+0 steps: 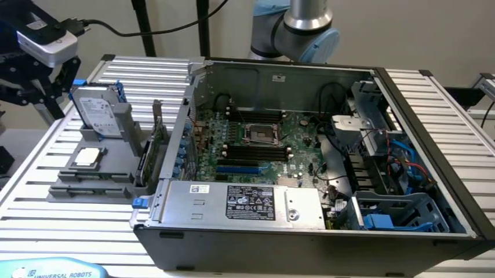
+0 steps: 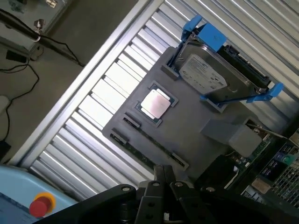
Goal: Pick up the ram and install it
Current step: 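Pick up the ram and move it above insertion slot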
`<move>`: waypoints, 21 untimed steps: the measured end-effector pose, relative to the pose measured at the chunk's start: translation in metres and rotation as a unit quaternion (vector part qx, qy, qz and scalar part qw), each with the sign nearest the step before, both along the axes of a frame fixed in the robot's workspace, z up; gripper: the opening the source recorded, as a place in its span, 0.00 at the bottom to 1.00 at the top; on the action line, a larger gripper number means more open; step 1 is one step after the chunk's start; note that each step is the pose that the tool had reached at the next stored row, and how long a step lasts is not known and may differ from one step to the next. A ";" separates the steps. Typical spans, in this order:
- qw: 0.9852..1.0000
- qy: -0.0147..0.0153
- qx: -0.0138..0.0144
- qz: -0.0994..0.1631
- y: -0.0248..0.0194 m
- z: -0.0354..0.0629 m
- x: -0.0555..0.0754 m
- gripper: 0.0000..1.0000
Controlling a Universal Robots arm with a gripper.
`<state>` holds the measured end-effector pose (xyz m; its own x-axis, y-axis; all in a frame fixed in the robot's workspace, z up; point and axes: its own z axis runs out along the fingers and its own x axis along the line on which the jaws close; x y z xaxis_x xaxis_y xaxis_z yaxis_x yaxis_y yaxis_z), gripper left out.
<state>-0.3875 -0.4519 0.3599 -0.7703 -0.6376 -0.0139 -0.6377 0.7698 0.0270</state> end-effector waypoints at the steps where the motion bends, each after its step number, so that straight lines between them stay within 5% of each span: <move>1: 1.000 0.000 0.000 0.009 0.0000 -0.0001 0.000 0.11; 6: 0.999 0.000 0.000 0.055 0.0000 -0.0004 0.000 0.11; 11: 0.995 0.000 0.000 0.100 0.0000 -0.0007 0.000 0.11; 16: 0.989 0.000 0.000 0.145 0.0000 -0.0011 0.000 0.11; 21: 0.982 0.000 0.000 0.190 0.0000 -0.0014 0.000 0.11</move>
<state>-0.3875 -0.4518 0.3585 -0.4766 -0.8790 -0.0139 -0.8789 0.4761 0.0271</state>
